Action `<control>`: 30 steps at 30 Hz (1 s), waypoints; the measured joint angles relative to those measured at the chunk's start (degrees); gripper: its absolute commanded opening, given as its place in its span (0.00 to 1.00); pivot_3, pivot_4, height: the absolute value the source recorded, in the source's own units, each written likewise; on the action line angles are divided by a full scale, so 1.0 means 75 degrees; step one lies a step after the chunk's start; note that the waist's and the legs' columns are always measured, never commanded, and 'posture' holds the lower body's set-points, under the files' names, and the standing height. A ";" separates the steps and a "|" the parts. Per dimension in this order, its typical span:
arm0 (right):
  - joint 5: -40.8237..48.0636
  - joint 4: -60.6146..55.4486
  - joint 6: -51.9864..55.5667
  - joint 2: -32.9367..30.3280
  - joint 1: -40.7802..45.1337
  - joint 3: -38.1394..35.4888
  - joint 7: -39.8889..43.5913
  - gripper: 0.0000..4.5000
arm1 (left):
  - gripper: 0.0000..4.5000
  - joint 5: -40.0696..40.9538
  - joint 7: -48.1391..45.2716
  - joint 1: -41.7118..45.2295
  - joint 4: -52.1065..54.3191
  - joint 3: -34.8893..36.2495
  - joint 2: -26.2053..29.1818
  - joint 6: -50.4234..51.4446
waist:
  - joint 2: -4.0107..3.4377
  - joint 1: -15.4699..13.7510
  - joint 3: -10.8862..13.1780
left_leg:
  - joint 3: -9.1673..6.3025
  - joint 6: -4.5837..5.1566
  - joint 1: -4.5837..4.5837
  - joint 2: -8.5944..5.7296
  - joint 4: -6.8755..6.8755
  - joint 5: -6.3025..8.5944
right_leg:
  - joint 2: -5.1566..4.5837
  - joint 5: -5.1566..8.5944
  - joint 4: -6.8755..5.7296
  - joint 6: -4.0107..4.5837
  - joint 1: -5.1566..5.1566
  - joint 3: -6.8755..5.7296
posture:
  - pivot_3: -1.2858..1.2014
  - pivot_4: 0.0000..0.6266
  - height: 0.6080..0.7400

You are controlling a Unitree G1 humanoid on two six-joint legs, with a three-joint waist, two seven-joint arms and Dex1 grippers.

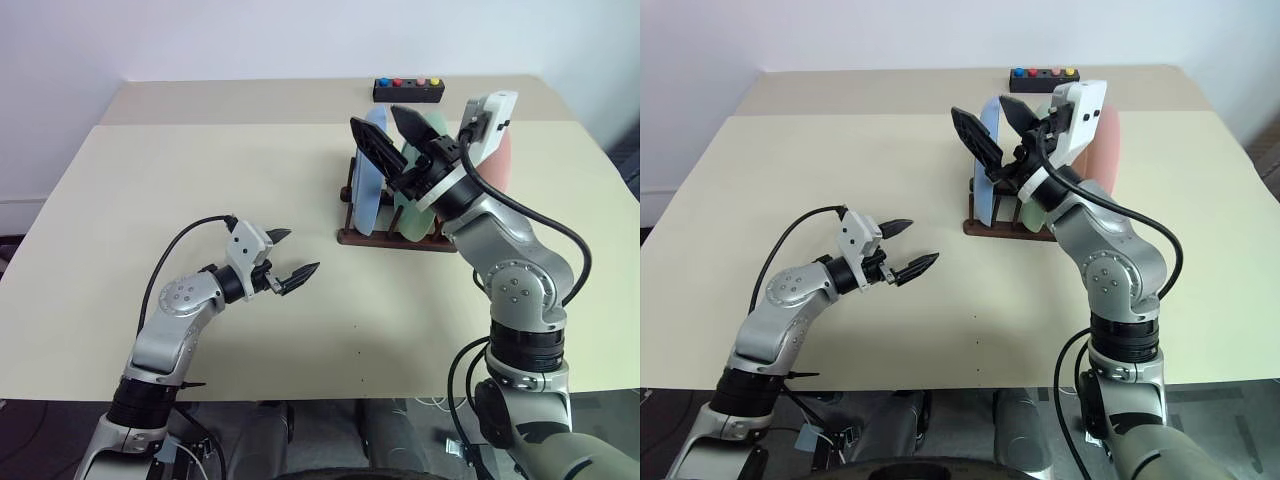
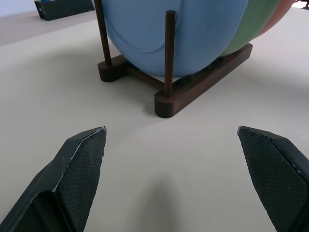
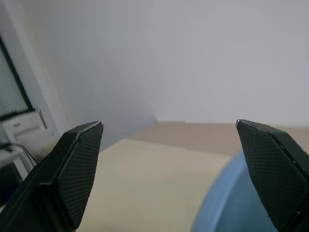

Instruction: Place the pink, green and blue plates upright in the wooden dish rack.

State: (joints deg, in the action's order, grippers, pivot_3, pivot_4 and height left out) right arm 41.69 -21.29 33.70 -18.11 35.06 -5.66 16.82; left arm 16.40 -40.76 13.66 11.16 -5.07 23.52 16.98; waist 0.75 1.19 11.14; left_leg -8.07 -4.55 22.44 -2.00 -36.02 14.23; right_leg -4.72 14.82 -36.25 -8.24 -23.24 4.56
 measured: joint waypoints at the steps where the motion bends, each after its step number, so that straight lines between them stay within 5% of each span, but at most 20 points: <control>1: -0.0023 -0.0001 -0.0005 -0.0043 0.0028 0.0003 0.0037 0.99 | 1.00 0.0002 0.0003 -0.0005 0.0037 0.0000 0.0000 0.0001 | 0.0000 -0.0001 0.0000 | 0.0000 0.0000 0.0000 0.0000 0.0000 0.0000 | 0.0000 0.0000 0.0000 0.0000 0.0000 0.0000 | 0.52 0.24 1.00; 11: -0.0684 -0.0156 -0.0621 -0.0675 0.0166 0.0031 0.0802 0.99 | 1.00 0.0005 0.0050 -0.0065 0.0099 0.0091 0.0024 -0.0017 | -0.0001 -0.0005 0.0000 | 0.0001 0.0000 0.0002 0.0000 0.0001 0.0000 | 0.0000 0.0000 0.0003 0.0000 0.0000 0.0000 | 0.52 0.24 1.00; 15: -0.1118 -0.0343 -0.1121 -0.1709 0.0073 -0.0081 0.1602 0.99 | 1.00 0.0005 0.0183 -0.0026 0.0008 0.0503 0.0185 -0.0147 | 0.0000 -0.0023 0.0001 | 0.0000 0.0001 0.0002 0.0000 0.0000 0.0001 | -0.0001 0.0001 0.0009 -0.0001 0.0003 -0.0003 | 0.52 0.24 1.00; 22: -0.1400 0.0345 -0.1779 -0.3379 -0.1991 -0.2088 0.2941 0.99 | 1.00 -0.0065 0.0275 -0.0300 -0.0383 0.1038 0.0492 -0.0515 | 0.0002 -0.0065 0.0001 | 0.0010 0.0012 0.0004 -0.0001 -0.0005 0.0007 | -0.0006 0.0001 0.0025 -0.0002 0.0016 -0.0001 | 0.52 0.24 1.00; 30: -0.1222 0.1300 -0.2066 -0.3745 -0.4850 -0.4482 0.4280 0.99 | 1.00 -0.0128 0.0099 -0.0205 -0.0948 0.1029 0.0515 -0.0822 | -0.0001 -0.0017 -0.0001 | 0.0015 0.0012 -0.0007 0.0004 -0.0006 0.0007 | -0.0001 0.0002 0.0020 -0.0003 0.0024 0.0001 | 0.52 0.24 1.00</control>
State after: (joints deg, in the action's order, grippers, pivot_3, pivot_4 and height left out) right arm 32.53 -11.54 18.20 -46.19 -1.31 -39.28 48.91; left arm 15.45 -40.01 12.13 4.05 2.65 27.38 10.82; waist 0.74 1.06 11.13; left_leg -7.96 -4.46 22.38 -1.97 -36.07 14.28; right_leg -4.73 14.84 -36.09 -8.26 -23.05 4.57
